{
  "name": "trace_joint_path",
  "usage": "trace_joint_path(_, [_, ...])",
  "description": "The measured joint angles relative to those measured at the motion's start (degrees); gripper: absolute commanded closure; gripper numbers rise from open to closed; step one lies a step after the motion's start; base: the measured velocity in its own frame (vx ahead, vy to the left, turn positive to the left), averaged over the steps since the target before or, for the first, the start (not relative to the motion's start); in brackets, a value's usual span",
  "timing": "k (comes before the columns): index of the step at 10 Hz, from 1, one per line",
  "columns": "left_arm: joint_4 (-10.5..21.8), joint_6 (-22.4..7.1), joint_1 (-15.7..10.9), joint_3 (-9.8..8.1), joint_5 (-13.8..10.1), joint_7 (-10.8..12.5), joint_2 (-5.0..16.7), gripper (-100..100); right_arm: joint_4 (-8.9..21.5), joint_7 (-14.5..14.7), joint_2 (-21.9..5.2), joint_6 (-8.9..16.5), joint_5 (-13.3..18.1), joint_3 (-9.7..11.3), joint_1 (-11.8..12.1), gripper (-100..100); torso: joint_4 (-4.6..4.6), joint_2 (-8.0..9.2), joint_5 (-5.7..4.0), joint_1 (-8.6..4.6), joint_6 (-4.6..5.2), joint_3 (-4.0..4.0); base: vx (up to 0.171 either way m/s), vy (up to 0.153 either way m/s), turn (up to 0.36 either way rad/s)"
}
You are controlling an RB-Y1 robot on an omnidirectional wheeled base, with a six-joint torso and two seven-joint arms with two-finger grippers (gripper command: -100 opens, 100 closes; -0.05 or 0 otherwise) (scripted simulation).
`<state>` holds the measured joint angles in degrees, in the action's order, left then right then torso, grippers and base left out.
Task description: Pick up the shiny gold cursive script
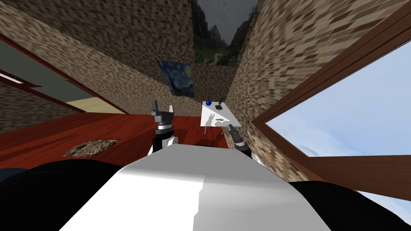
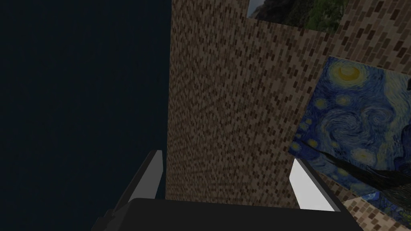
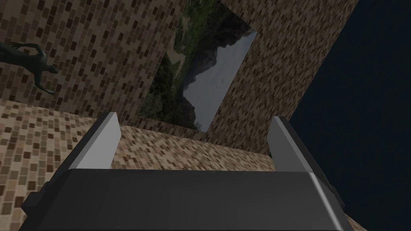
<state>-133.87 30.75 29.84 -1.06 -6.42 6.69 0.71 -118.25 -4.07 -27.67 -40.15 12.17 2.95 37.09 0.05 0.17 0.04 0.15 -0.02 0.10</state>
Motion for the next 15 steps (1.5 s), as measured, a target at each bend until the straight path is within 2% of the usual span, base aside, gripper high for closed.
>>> trace_joint_path(4, [0.00,0.00,0.01,-0.01,0.00,0.00,0.00,0,5.23,1.05,-6.78,-1.51,2.85,-0.50,3.31,-100,0.00,0.02,0.01,0.04,0.05,0.01,-0.035,0.066,0.162])
trace_joint_path(6, [0.00,0.00,0.00,0.00,0.00,0.00,0.00,0,10.20,2.39,-9.08,-2.55,4.93,0.38,3.58,-100,-0.02,-0.10,0.01,0.08,-0.01,-0.06,-0.003,0.076,0.214])
trace_joint_path(7, [0.00,0.00,0.01,-0.01,0.00,0.00,0.00,0,11.29,2.61,-10.81,-2.82,5.32,0.02,4.32,-100,-0.02,-0.12,0.02,0.01,0.04,-0.07,0.004,0.073,0.282])
trace_joint_path(10, [0.00,0.00,0.01,0.00,0.00,0.00,0.00,0,14.90,3.74,-15.59,-2.61,8.22,-0.04,7.32,-100,-0.03,-0.18,0.01,0.02,0.00,-0.10,0.014,0.059,0.177])
trace_joint_path(12, [0.00,0.00,0.01,0.00,0.00,0.00,0.00,0,18.93,4.46,-18.69,-2.95,9.99,0.21,7.57,-100,-0.05,-0.26,0.01,0.04,-0.01,-0.15,0.036,0.070,0.215])
trace_joint_path(15, [0.00,0.00,0.02,-0.01,0.00,0.00,0.00,0,22.29,6.08,-22.61,-3.23,12.42,-0.05,10.40,-100,-0.05,-0.25,0.01,-0.03,0.06,-0.14,0.047,0.057,0.237])
